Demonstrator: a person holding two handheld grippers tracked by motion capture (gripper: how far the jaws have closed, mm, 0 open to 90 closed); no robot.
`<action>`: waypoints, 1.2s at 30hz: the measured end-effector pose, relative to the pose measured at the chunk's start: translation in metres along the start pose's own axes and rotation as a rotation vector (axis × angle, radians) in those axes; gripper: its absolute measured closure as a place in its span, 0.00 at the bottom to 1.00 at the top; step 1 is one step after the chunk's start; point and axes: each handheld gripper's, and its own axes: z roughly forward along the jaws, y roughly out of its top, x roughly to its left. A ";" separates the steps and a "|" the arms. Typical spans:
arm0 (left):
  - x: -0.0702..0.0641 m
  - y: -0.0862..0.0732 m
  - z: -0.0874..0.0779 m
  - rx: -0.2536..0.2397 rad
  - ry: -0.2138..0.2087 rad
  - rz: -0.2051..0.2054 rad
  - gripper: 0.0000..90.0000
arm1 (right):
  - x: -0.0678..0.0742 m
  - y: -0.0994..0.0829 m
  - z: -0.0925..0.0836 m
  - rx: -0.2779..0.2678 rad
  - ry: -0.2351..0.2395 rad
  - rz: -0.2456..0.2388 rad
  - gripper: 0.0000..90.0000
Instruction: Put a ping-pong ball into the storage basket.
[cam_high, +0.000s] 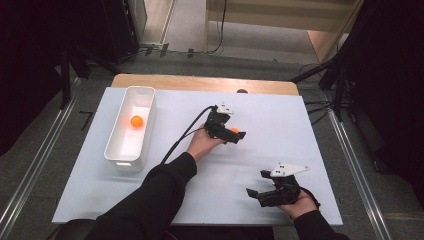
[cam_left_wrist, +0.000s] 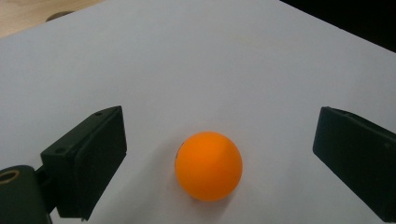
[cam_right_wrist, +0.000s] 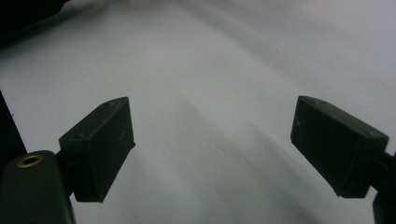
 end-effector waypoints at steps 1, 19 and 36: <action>0.000 0.000 0.000 0.003 0.000 0.002 0.03 | 0.000 0.000 0.000 0.000 0.000 0.000 0.13; 0.001 -0.009 0.012 0.036 0.010 0.014 0.03 | 0.000 0.000 0.000 0.003 0.002 0.004 0.13; 0.004 -0.018 0.023 0.087 0.032 0.025 0.03 | -0.001 -0.001 0.001 0.009 0.005 0.003 0.13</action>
